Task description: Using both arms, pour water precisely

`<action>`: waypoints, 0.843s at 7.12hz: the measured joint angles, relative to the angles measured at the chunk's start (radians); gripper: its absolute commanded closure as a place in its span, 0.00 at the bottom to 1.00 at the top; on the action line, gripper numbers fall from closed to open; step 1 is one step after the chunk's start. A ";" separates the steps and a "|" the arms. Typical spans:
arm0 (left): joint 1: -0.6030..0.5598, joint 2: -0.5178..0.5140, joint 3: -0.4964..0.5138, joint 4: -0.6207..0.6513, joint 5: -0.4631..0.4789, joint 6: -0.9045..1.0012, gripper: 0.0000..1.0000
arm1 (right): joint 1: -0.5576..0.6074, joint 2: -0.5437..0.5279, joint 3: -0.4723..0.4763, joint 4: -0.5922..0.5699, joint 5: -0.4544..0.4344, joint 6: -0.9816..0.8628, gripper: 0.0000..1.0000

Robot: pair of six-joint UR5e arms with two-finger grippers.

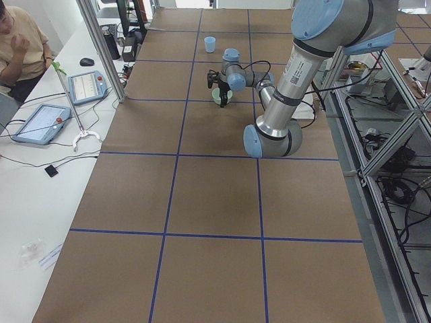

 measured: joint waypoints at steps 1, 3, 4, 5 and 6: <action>0.008 -0.002 0.002 -0.001 0.000 0.003 1.00 | 0.000 0.002 0.000 0.000 0.000 0.000 0.00; 0.012 -0.005 -0.002 -0.002 -0.003 0.008 1.00 | 0.000 0.003 -0.001 0.000 0.000 0.000 0.00; 0.012 -0.010 -0.006 -0.002 -0.006 0.010 1.00 | 0.000 0.004 -0.002 0.000 -0.001 0.000 0.00; 0.012 -0.016 -0.010 -0.001 -0.009 0.013 1.00 | 0.000 0.003 -0.003 0.000 -0.002 0.000 0.00; 0.009 -0.016 -0.028 0.002 -0.018 0.035 1.00 | 0.000 0.001 -0.004 0.000 -0.004 0.000 0.00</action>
